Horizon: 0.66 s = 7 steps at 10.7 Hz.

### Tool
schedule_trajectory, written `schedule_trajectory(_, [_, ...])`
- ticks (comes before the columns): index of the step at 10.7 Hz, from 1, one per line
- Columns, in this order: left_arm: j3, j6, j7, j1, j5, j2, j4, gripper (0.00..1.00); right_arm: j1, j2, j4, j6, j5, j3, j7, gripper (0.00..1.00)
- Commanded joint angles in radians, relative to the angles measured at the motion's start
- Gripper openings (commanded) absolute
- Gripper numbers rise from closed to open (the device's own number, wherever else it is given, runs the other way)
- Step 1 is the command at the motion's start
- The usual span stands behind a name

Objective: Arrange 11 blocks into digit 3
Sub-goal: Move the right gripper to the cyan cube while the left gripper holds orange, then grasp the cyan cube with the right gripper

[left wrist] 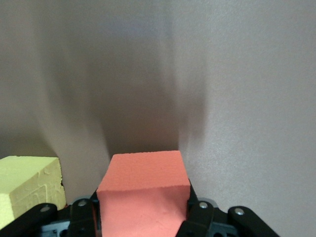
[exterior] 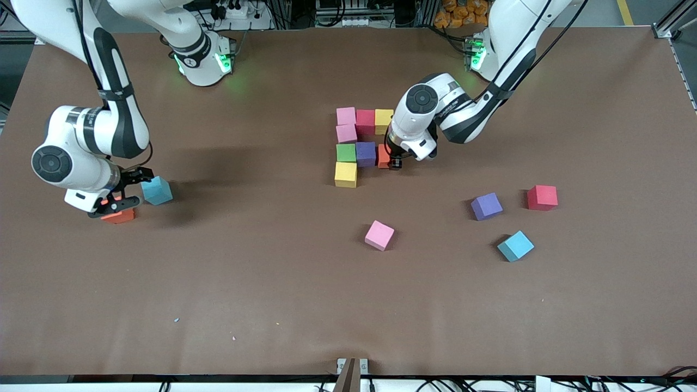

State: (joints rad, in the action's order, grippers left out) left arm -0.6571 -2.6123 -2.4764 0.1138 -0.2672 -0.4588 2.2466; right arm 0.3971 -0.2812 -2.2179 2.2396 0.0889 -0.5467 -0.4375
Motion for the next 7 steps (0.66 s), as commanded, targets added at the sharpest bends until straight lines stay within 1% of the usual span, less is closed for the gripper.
schedule_trajectory(1, [0.002, -0.022, -0.013, 0.007, 0.005, -0.001, 0.008, 0.0, 0.014, 0.014, -0.071, 0.069, 0.0, 0.004, 0.0, 1.0])
schedule_trajectory(3, [0.004, -0.022, -0.013, 0.009, 0.005, -0.003, 0.008, 0.0, 0.029, -0.004, -0.077, 0.071, -0.059, 0.004, -0.004, 1.0])
schedule_trajectory(4, [0.004, -0.031, -0.013, 0.009, 0.002, -0.007, 0.008, 0.0, 0.032, -0.004, -0.069, 0.077, -0.06, 0.004, -0.007, 1.0])
schedule_trajectory(5, [0.004, -0.034, -0.013, 0.009, 0.0, -0.009, 0.008, 0.0, 0.032, -0.01, -0.071, 0.11, -0.06, 0.004, -0.007, 1.0])
schedule_trajectory(7, [0.004, -0.035, -0.013, 0.009, 0.0, -0.014, 0.008, 0.0, 0.034, -0.047, -0.071, 0.159, -0.063, 0.005, -0.006, 1.0])
